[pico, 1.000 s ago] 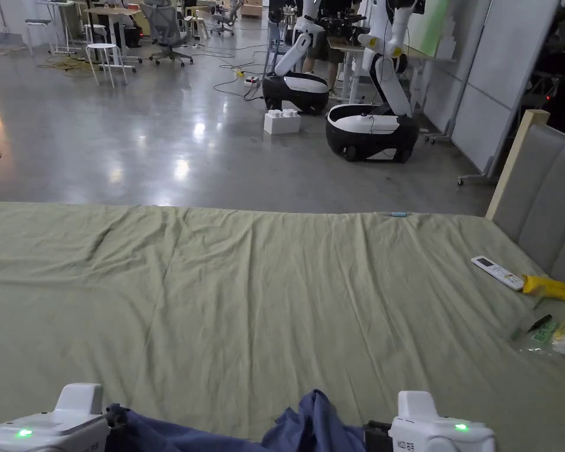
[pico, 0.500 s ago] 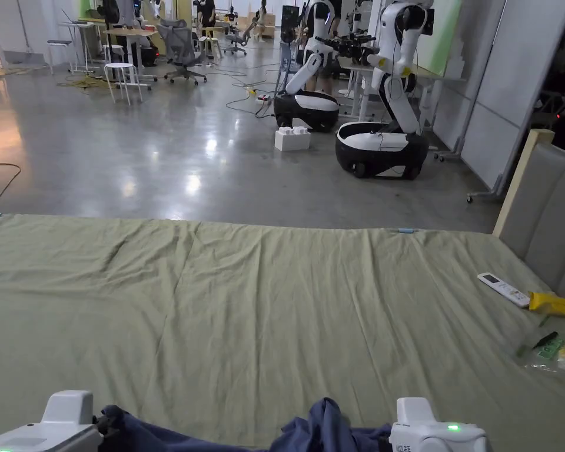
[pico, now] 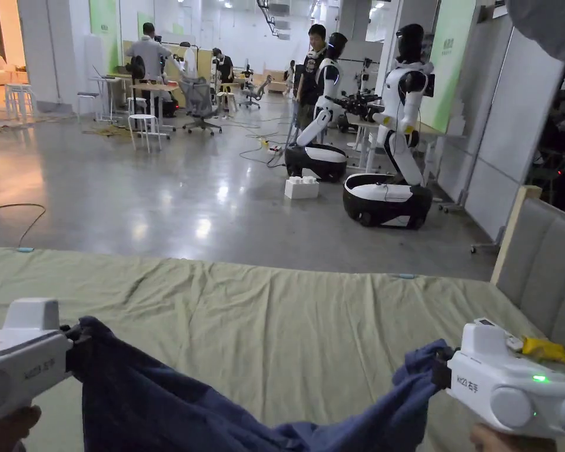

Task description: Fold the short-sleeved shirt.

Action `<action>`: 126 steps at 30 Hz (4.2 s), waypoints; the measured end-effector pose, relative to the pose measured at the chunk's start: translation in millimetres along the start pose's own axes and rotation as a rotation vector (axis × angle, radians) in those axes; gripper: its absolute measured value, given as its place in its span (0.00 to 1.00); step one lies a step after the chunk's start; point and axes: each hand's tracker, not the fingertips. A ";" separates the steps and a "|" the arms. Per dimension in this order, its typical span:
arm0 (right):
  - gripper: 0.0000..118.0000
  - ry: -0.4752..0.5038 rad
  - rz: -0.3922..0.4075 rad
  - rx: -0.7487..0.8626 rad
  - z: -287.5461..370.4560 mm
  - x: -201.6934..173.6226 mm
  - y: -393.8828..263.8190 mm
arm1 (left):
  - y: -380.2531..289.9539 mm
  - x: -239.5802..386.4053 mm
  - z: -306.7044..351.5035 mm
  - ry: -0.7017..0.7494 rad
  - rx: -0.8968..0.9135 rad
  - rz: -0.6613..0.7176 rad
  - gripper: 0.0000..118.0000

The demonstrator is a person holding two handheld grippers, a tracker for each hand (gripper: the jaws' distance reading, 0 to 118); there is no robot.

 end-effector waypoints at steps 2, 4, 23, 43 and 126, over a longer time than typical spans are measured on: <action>0.03 -0.017 0.004 0.045 11.5 5.4 20.6 | 20.3 -12.1 9.9 0.033 0.036 0.002 0.04; 0.03 -0.030 0.010 0.073 20.2 9.5 38.5 | 39.8 -18.4 22.3 0.048 0.052 0.003 0.04; 0.03 -0.121 0.037 0.268 26.6 14.1 153.4 | 155.3 -36.0 21.1 0.193 0.163 -0.034 0.04; 0.03 -0.017 -0.034 0.086 -24.5 26.8 68.0 | 72.2 -50.0 -17.4 0.137 0.094 -0.001 0.04; 0.01 0.018 0.145 0.256 71.7 -143.2 -123.3 | -164.2 -125.2 22.8 0.242 -0.415 0.144 0.32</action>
